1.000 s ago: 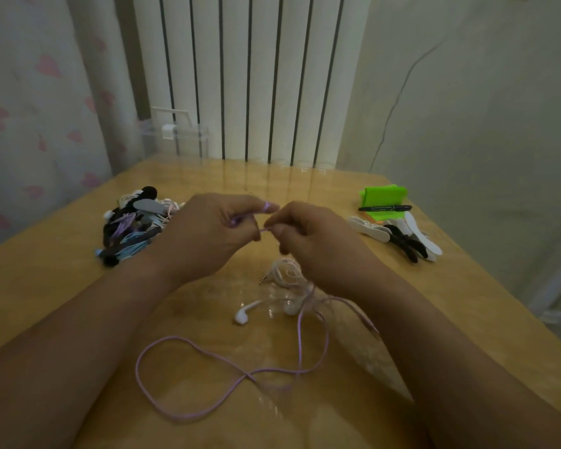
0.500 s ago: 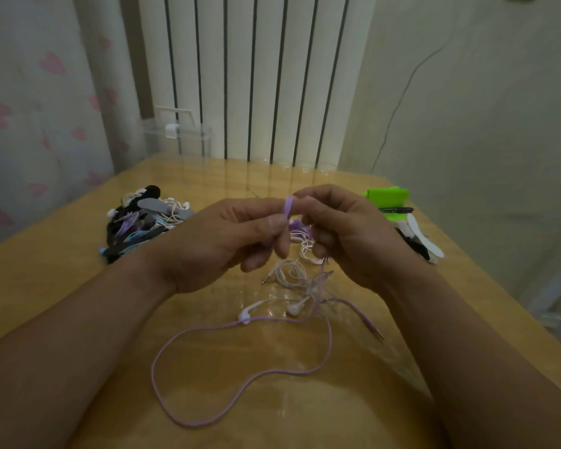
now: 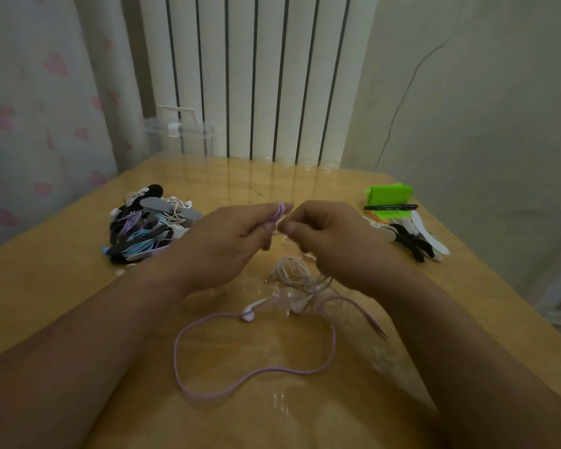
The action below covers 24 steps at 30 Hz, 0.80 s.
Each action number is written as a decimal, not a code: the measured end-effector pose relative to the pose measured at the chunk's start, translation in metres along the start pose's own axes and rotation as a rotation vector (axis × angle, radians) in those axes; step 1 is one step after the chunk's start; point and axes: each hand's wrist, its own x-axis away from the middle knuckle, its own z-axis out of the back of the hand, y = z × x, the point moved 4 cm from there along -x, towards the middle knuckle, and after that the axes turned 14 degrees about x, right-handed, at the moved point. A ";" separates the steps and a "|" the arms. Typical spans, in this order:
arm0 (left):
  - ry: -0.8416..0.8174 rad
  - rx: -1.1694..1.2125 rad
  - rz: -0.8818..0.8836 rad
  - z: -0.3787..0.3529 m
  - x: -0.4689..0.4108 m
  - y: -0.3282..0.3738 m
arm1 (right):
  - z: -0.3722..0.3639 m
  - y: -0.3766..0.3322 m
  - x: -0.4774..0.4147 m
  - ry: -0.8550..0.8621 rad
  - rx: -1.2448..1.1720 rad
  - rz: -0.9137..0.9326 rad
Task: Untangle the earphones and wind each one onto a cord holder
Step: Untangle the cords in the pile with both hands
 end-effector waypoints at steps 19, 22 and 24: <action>0.013 0.775 0.034 0.005 0.003 0.011 | -0.007 -0.005 0.001 -0.061 -0.071 0.042; 0.145 0.638 0.004 0.008 0.002 0.009 | -0.009 -0.005 0.001 -0.139 -0.117 0.005; 0.208 0.539 -0.011 0.010 0.001 0.010 | -0.010 -0.005 0.003 -0.189 -0.124 0.015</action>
